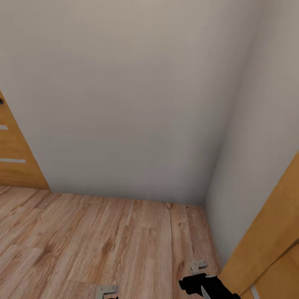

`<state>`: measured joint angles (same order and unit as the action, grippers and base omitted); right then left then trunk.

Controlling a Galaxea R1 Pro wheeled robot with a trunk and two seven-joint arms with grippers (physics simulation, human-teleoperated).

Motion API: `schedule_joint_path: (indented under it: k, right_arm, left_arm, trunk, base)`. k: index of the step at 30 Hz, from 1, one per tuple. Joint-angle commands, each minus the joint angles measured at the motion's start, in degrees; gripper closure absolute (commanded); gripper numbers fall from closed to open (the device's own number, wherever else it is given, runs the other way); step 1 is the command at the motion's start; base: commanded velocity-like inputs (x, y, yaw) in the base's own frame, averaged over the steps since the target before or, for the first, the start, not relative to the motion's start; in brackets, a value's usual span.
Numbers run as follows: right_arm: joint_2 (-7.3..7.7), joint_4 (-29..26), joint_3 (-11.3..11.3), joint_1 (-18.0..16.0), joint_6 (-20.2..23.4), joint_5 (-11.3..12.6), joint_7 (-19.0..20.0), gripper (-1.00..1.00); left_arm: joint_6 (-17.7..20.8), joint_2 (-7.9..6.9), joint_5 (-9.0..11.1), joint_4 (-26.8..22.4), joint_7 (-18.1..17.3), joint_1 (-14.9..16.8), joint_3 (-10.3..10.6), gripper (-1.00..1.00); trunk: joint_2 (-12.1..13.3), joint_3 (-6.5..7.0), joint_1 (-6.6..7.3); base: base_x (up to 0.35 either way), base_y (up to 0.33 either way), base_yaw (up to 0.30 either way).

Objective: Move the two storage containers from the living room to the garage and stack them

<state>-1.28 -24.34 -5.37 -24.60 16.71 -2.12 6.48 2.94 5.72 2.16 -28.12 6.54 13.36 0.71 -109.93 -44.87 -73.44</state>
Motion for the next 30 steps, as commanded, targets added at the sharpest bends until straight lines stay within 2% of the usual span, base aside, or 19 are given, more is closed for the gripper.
schedule_joint_path:
  k: [1, 12, 30]
  right_arm:
    - [0.01, -0.1, -0.1, 0.0, 0.3, -0.2, 0.1, -1.00]
    - [-0.02, -0.2, -0.2, 0.0, 0.3, -0.3, 0.1, -1.00]
    - [0.02, -0.2, -0.1, 0.0, 0.3, -0.2, 0.2, -1.00]
  left_arm:
    - [0.3, 0.00, 0.2, -0.1, 0.2, 0.0, 0.1, -1.00]
    - [0.3, 0.00, 0.3, -0.1, 0.2, 0.0, 0.1, -1.00]
    - [0.3, 0.00, 0.3, -0.1, 0.2, 0.0, 0.1, -1.00]
  trunk:
    - [0.0, -0.06, -0.01]
    - [0.0, -0.28, -0.01]
    - [0.0, -0.49, -0.01]
  base:
    - [0.121, 0.000, 0.031]
    - [0.112, 0.000, 0.145]
    - [0.177, 0.000, 0.055]
